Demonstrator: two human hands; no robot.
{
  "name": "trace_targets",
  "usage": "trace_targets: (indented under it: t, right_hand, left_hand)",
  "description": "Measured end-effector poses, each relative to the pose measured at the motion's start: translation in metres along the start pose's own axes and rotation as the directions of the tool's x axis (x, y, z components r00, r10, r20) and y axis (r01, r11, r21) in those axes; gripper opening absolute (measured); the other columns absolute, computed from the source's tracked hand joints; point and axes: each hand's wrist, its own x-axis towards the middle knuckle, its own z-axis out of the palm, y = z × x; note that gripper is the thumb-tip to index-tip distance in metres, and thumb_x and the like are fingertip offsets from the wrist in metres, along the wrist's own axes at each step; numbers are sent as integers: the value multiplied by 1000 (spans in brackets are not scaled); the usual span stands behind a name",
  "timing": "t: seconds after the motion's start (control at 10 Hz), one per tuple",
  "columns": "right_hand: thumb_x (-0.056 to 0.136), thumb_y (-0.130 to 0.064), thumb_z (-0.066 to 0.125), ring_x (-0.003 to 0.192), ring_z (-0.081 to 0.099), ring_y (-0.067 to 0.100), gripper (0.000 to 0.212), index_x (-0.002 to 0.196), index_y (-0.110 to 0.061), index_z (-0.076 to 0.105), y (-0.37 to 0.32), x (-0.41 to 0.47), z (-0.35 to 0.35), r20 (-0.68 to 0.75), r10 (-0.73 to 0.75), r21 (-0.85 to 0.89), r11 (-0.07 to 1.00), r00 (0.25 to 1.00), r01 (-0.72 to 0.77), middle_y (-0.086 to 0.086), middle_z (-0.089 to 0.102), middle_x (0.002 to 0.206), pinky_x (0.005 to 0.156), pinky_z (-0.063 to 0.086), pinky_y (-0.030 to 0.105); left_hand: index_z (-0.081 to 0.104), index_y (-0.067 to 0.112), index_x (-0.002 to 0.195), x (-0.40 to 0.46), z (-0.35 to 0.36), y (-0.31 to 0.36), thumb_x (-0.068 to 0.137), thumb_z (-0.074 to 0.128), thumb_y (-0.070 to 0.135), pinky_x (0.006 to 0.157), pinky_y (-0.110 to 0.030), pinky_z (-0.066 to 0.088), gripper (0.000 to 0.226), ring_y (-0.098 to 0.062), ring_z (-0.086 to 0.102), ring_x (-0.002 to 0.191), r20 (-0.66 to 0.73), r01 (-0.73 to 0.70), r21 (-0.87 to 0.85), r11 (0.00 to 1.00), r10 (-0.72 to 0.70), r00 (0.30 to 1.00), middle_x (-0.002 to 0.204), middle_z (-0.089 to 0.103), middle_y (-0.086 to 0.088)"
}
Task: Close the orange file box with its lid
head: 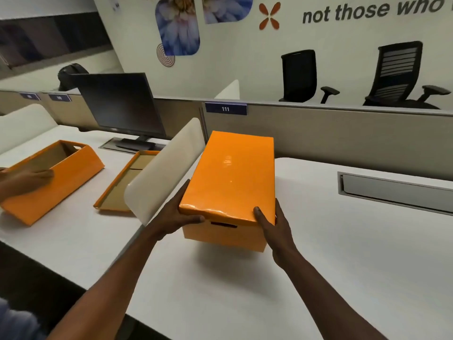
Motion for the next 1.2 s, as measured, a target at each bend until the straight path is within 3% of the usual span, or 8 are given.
trace_targets:
  t: [0.2,0.4,0.7,0.9,1.0,1.1,1.2]
  right_hand:
    - [78,-71,62,127,52,23,95,159,-41,21,3,28,82,-81,-11,-19,1000,997,9,-2,47,152,99,49,44]
    - [85,-67,63,123,52,20,88,158,-43,20,1,50,124,-136,-39,-43,999,990,34,-4,49,150,98,48,39]
    - [88,-63,61,133,50,25,87,159,-42,16,8,59,153,-132,-20,-66,998,991,11,-2,46,154,100,47,38]
    - [87,-66,60,129,50,22,91,160,-42,11,9,60,156,-128,-25,-114,993,991,11,-1,43,156,94,46,33]
    - [84,-72,57,140,44,26,97,160,-40,6,9,56,151,-111,-10,-192,981,994,-12,0,34,163,101,44,36]
    - [82,-78,54,150,31,28,103,161,-37,4,6,54,141,-131,-46,-287,958,990,6,0,23,168,115,35,45]
    - [86,-78,48,155,20,25,101,163,-28,7,-13,62,115,-172,-187,-495,865,967,79,2,16,170,121,22,47]
  left_hand:
    - [19,37,163,41,-67,-35,50,88,73,114,-57,48,137,-27,49,143,65,-9,95,995,3,998,157,47,2]
    - [22,43,161,72,-103,-58,53,91,65,111,-53,50,130,-25,52,139,121,-17,98,995,5,993,152,50,7]
    - [17,38,163,87,-126,-74,54,84,62,107,-48,51,130,-32,52,135,166,25,218,976,-63,984,155,47,-3]
    - [10,33,164,91,-126,-76,66,87,48,110,-51,49,125,-35,49,140,179,31,229,973,-73,981,157,44,-6]
    - [-19,23,164,93,-125,-77,74,92,35,119,-51,39,143,-38,36,151,157,76,301,951,-128,979,170,24,-11]
    - [-27,21,161,94,-127,-74,68,95,37,127,-55,26,155,-37,15,160,125,50,351,935,-99,987,176,4,-9]
    - [-20,21,164,92,-115,-61,60,91,60,130,-60,10,157,-30,-9,163,42,-85,492,867,74,996,176,-12,-2]
